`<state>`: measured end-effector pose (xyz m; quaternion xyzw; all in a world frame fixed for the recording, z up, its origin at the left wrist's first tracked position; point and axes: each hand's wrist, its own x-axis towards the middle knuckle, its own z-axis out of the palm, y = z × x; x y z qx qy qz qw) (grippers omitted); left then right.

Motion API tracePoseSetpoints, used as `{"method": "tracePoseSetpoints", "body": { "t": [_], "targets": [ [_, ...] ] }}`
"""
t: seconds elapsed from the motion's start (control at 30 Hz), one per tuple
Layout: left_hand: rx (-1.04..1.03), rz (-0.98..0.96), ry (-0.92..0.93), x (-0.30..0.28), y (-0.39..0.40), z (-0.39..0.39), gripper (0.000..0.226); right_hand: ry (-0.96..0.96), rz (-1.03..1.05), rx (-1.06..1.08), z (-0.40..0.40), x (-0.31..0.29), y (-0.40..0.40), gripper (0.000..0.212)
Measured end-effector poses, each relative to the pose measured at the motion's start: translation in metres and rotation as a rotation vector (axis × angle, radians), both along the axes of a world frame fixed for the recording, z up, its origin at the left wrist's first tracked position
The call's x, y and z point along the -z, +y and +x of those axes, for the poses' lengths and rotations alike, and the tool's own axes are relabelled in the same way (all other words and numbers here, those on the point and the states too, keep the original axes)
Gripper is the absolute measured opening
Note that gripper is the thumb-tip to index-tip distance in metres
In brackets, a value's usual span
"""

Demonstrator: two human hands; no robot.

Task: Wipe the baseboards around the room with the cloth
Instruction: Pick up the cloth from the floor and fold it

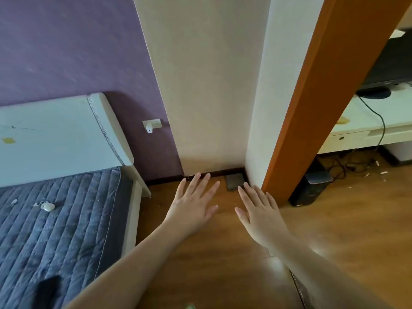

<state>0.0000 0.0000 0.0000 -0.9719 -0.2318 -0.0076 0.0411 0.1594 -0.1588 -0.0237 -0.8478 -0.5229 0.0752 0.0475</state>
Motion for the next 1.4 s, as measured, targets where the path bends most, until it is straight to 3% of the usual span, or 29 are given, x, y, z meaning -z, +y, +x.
{"method": "tracePoseSetpoints", "body": {
  "t": [0.37,0.8,1.07,1.4],
  "targets": [
    [-0.037,-0.044,0.021,0.055,0.125,0.035,0.066,-0.076,-0.1,0.03,0.045,0.043,0.121,0.069],
    [0.032,-0.103,0.081,0.089,0.244,0.096,0.066,0.034,-0.081,0.143,0.078,0.058,0.228,0.065],
    [0.044,-0.162,0.102,0.111,0.275,0.16,0.063,0.046,-0.117,0.098,0.153,0.086,0.266,0.065],
    [-0.024,-0.23,0.198,0.167,0.326,0.267,0.062,0.118,-0.214,0.039,0.281,0.168,0.354,0.067]
  ]
}}
